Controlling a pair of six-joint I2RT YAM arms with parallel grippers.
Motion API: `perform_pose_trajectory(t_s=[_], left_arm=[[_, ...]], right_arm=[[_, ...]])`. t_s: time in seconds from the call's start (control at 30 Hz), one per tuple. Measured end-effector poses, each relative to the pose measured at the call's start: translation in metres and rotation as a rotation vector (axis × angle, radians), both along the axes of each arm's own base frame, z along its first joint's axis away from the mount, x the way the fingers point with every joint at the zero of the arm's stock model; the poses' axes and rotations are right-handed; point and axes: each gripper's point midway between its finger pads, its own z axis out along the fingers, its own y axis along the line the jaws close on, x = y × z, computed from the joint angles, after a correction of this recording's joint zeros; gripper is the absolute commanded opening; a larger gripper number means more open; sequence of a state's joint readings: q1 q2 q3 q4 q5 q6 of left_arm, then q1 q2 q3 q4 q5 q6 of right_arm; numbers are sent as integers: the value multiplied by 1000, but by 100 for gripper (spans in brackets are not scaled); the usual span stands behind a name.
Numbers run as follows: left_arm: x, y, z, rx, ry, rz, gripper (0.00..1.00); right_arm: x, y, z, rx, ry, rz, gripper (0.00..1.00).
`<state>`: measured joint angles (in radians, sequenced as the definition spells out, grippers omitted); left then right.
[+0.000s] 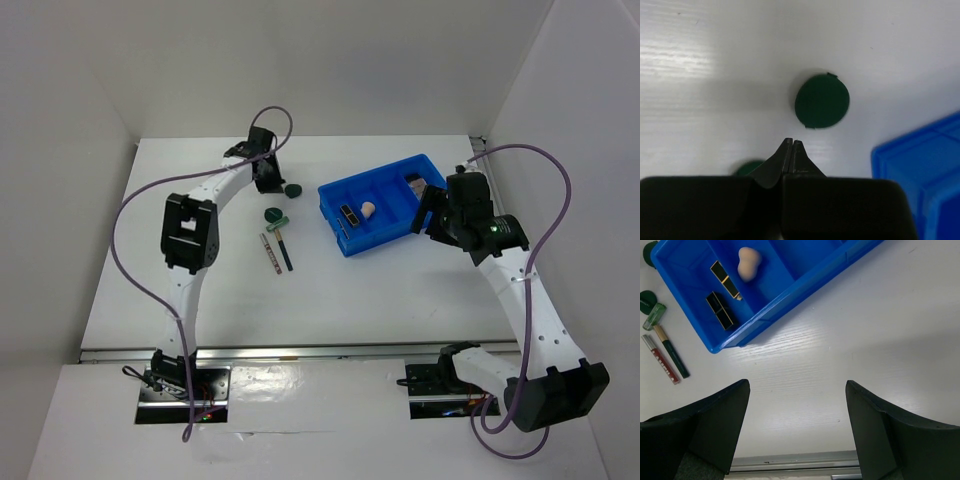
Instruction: Organize the makeup
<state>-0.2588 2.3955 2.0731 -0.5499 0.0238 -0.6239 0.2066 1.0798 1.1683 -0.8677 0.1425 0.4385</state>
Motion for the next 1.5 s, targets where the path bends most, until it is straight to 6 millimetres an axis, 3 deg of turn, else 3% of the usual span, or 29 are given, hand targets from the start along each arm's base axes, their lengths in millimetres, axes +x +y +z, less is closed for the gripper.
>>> perform_pose_trajectory(t_s=[0.1,0.23,0.3,0.33,0.4,0.5,0.67,0.83,1.2,1.33,1.4,1.47,1.5], left_arm=[[-13,3,34,-9,-38,-3,0],[-8,-2,106,-34,-192,-19,0],[-2,-6,132,-51,-254,-23,13],[1,-8,142,-57,-280,-26,30],[8,-14,148,-67,-300,-32,47],[18,-22,135,-60,-287,-37,56],[18,-30,61,-15,-152,-45,49],[8,-27,10,36,-47,-46,58],[13,-17,0,90,-53,-10,58],[20,-18,-18,112,-49,-2,57],[24,-21,-13,109,-68,-3,51],[23,-21,-16,115,-62,-3,39],[24,-20,-18,118,-64,0,20]], right_arm=[[0,0,0,3,-2,0,85],[1,1,0,4,-4,-1,85],[1,0,-1,3,-2,-1,85],[1,0,-2,3,0,-1,85],[0,0,-3,2,3,-1,85],[0,0,-3,1,4,-2,85],[0,0,-3,1,4,-2,85],[0,0,-3,0,4,-3,85],[-1,0,-2,6,-2,-10,85],[-1,0,-2,6,-2,-10,85],[-1,0,-2,7,-2,-11,85],[-1,0,-1,8,-4,-11,85],[-1,0,0,9,-6,-11,85]])
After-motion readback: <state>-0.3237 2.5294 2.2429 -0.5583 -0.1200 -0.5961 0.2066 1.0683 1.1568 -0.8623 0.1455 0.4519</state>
